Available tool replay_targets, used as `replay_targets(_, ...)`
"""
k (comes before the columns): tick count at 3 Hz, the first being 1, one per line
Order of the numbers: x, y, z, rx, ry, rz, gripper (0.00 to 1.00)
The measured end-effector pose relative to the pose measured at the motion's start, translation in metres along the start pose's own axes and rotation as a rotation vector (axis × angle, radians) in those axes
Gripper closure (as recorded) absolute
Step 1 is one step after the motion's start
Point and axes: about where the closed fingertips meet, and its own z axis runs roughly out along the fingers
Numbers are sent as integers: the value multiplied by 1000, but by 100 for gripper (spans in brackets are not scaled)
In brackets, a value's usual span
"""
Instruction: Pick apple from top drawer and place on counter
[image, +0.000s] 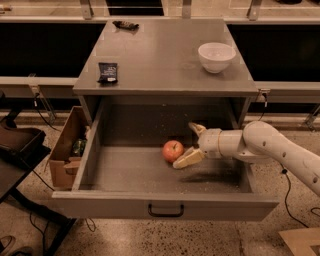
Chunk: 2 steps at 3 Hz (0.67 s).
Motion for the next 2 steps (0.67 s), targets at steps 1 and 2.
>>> replay_targets(1, 2, 15, 24, -62, -5, 4, 2)
replay_targets(2, 6, 26, 42, -101, -8, 22, 27)
